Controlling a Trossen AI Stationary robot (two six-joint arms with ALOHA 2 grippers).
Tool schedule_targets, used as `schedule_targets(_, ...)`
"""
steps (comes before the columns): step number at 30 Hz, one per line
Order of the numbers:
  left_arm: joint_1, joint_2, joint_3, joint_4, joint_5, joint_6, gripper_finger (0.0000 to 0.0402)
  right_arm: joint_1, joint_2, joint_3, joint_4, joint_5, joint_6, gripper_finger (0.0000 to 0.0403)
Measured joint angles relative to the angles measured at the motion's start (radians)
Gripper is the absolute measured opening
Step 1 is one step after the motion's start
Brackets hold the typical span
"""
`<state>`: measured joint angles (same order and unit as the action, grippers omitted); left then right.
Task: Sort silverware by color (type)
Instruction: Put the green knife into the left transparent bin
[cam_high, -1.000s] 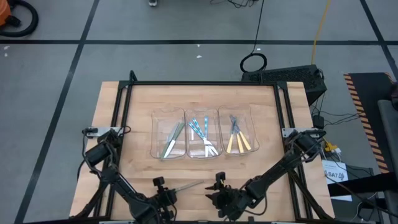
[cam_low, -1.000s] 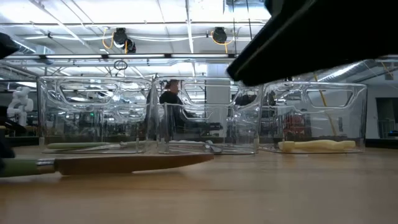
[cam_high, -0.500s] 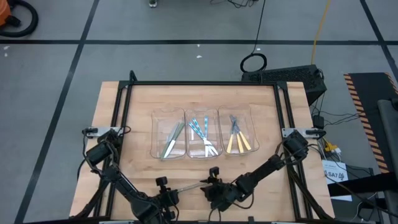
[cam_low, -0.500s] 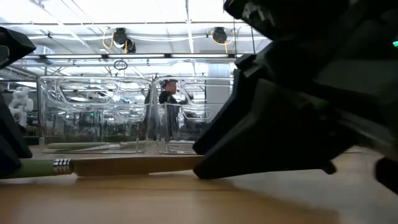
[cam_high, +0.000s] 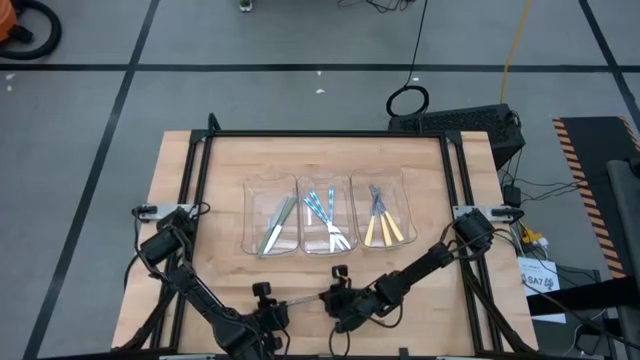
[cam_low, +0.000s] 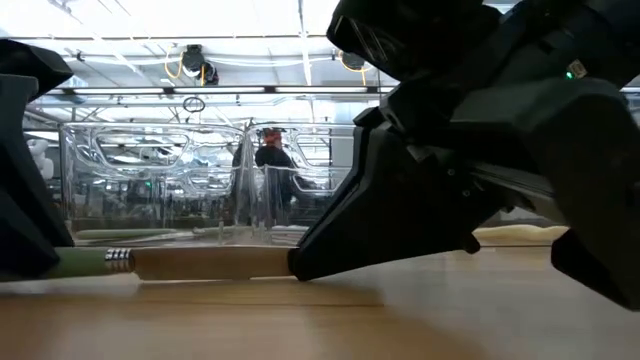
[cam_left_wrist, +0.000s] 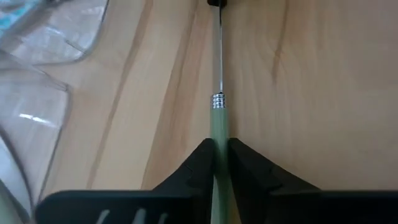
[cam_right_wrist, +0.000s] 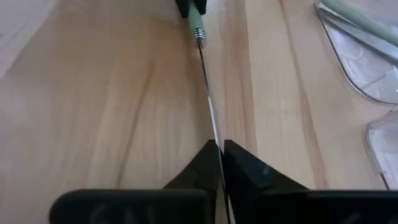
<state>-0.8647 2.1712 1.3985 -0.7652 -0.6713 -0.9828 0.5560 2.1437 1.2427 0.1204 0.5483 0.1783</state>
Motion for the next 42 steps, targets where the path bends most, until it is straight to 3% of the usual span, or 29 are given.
schedule_targets(7,0.009,0.010,0.073,-0.154,-0.003,0.021,0.0107,-0.002,-0.004,-0.001,-0.003,-0.029,0.064,0.0004)
schedule_targets(14,0.038,0.004,0.071,-0.172,0.032,0.030,0.0139,-0.005,-0.011,-0.002,-0.005,-0.066,0.101,0.0003)
schedule_targets(18,0.054,0.003,0.072,-0.167,0.052,0.088,0.0118,-0.005,-0.011,-0.002,-0.005,-0.074,0.105,0.0003)
schedule_targets(24,0.070,0.003,0.072,-0.169,0.070,0.137,0.0041,-0.004,-0.011,-0.002,-0.004,-0.077,0.102,0.0003)
schedule_targets(32,0.073,0.006,0.097,-0.192,0.071,0.147,0.0041,0.000,-0.039,-0.004,-0.036,-0.086,0.108,0.0032)
schedule_targets(36,0.074,0.007,0.163,-0.281,0.069,0.149,0.0041,0.022,-0.107,-0.008,-0.164,-0.093,0.148,0.0074)
schedule_targets(42,0.068,0.007,0.293,-0.460,-0.001,0.138,0.0041,0.109,-0.224,-0.006,-0.398,-0.081,0.353,0.0126)
